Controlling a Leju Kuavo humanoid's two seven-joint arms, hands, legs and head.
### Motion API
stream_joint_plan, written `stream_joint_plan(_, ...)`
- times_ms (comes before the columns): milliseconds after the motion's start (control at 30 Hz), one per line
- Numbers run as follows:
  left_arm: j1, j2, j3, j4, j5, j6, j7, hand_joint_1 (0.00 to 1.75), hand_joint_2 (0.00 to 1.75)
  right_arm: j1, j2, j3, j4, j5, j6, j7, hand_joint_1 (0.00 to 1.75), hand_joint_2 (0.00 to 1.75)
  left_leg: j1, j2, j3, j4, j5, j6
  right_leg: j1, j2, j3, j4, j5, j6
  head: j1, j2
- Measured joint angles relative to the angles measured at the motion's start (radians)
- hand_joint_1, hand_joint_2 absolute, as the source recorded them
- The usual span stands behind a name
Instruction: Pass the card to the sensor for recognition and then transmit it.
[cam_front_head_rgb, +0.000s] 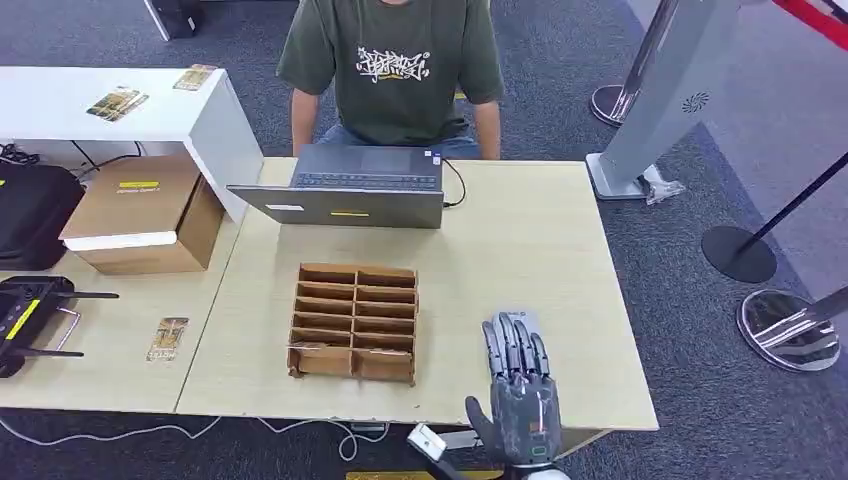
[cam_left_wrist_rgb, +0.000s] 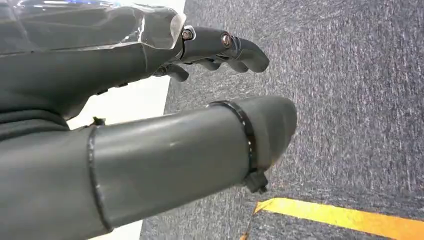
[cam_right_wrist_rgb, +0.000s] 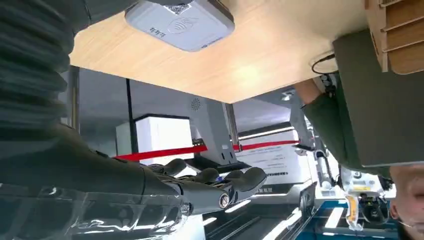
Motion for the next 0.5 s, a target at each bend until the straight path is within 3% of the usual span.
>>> stream_joint_plan(500,0.006,-0.002,-0.013,-0.007,-0.031,-0.008,-0.026,0.00,0.00,-0.048,0.000,0.030,0.055,-0.012,-0.031,-0.050,0.00,1.75,0.000,0.000,0.000,0.000,0.000,0.000,0.000,0.000,0.000,0.000,0.000,0.000,0.000,0.000)
